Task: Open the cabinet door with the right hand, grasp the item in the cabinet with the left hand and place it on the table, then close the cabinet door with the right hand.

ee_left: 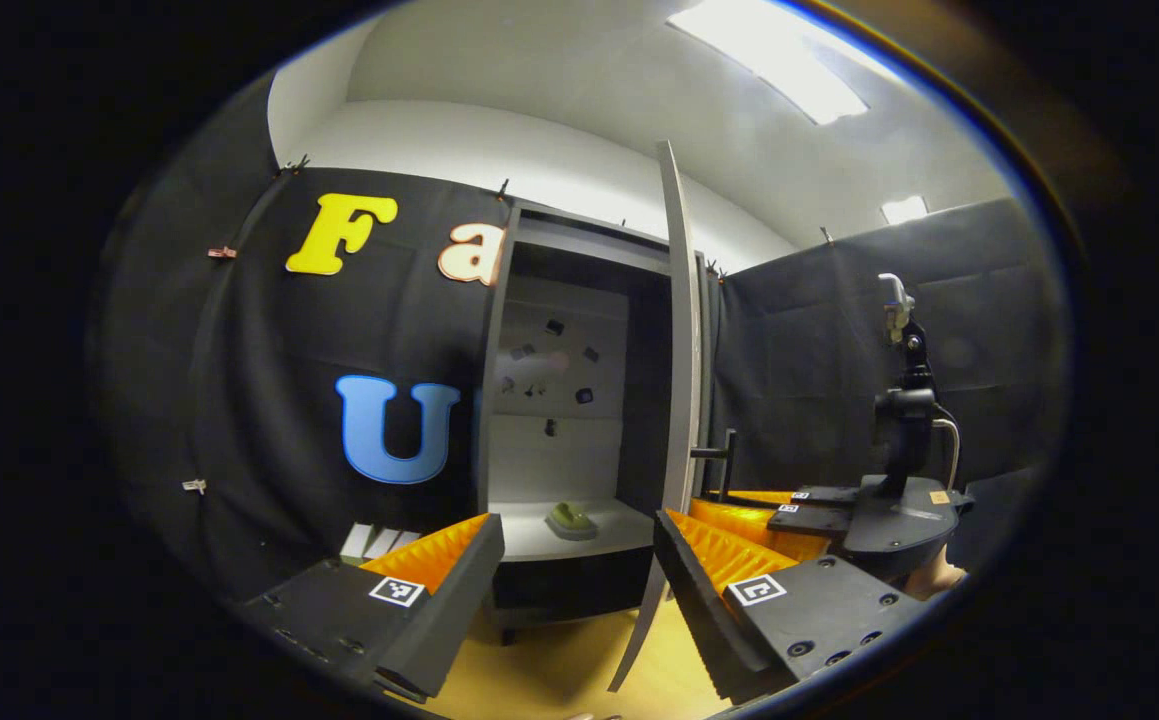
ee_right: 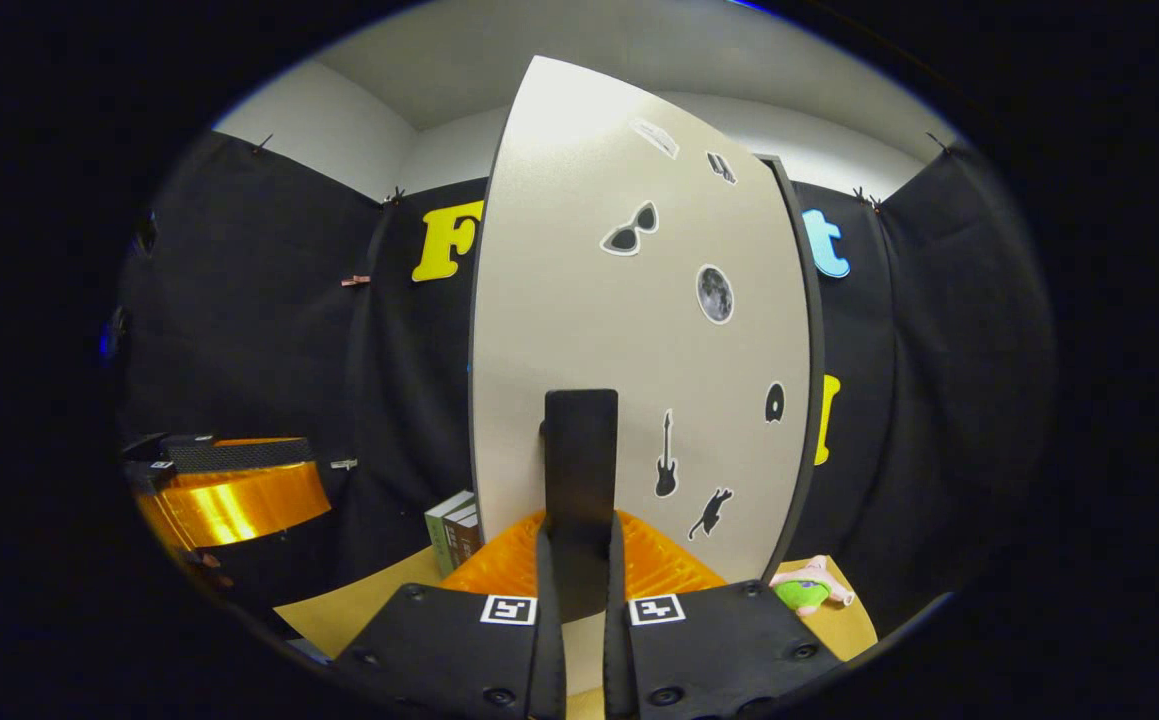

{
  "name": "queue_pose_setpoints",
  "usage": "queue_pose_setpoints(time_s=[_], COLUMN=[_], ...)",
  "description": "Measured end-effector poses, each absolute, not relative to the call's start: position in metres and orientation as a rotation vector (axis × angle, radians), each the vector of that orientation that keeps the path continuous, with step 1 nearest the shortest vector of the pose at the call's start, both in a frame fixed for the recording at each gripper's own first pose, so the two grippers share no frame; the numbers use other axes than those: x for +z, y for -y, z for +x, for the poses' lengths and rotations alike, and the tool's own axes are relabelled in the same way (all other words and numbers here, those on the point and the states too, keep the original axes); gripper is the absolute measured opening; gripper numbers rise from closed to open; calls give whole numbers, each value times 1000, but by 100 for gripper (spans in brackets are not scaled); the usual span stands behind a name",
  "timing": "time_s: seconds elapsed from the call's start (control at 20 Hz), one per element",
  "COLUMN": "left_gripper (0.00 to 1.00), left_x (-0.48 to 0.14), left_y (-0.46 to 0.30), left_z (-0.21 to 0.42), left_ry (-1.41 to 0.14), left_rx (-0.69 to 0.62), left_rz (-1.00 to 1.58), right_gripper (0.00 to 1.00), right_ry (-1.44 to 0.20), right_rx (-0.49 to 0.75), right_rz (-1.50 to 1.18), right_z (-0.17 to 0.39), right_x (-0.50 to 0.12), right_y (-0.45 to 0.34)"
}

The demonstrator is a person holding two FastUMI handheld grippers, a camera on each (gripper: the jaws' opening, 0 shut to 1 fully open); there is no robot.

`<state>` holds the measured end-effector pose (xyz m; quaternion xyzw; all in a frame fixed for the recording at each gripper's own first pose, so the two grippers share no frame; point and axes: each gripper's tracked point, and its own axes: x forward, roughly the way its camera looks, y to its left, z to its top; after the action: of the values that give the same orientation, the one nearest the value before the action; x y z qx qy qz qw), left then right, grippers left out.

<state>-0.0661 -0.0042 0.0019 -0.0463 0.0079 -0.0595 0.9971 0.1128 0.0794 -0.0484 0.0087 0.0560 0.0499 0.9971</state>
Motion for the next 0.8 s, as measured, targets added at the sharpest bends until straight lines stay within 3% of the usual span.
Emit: queue_pose_setpoints(time_s=[0.5,0.75,0.8], left_gripper=[94,94,95], left_x=[-5,-10,-12], left_y=[78,99,99], left_z=[-34,-15,-13], left_ry=[-32,-42,-43], left_rx=[-305,-334,-321], left_rz=[-99,-104,-98], right_gripper=[18,17,13], right_ry=[-98,-90,-89], right_rx=[-53,-130,-144], right_rz=[30,25,23], right_z=[103,100,99], right_x=[-45,-44,-43], right_y=[-52,-34,-31])
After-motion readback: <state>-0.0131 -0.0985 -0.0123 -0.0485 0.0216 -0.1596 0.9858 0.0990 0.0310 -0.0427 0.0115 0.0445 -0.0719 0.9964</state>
